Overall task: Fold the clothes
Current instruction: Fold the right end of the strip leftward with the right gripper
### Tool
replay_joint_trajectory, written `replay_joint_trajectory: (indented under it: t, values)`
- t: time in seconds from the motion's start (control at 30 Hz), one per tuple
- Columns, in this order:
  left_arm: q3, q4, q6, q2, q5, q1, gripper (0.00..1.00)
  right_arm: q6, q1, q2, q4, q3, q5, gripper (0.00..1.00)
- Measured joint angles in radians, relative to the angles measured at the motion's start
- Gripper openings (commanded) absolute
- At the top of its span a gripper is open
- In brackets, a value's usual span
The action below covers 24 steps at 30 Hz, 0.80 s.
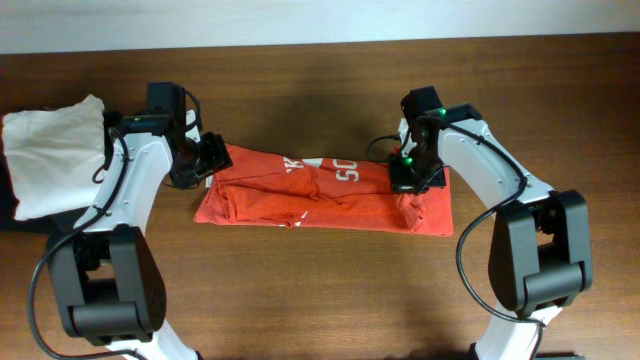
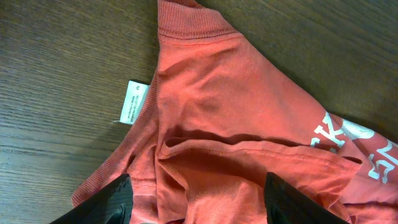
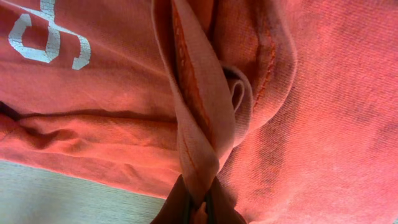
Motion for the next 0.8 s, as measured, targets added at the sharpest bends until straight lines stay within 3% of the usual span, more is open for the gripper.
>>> replay_joint_trajectory:
  t: [0.13, 0.23, 0.43, 0.8]
  values:
    - [0.000, 0.000, 0.000, 0.000, 0.000, 0.000, 0.68, 0.020, 0.000, 0.000, 0.001, 0.000, -0.039, 0.36]
    - [0.000, -0.001, 0.000, 0.000, -0.001, 0.000, 0.68, 0.019, 0.000, 0.000, 0.020, 0.000, -0.117, 0.44]
    - [0.000, -0.002, 0.000, 0.000, -0.005, 0.000, 0.68, -0.005, 0.001, 0.000, 0.034, 0.000, -0.234, 0.46]
    - [0.000, -0.002, 0.004, 0.000, -0.014, 0.000, 0.72, 0.023, 0.002, 0.000, 0.033, 0.000, -0.117, 0.46]
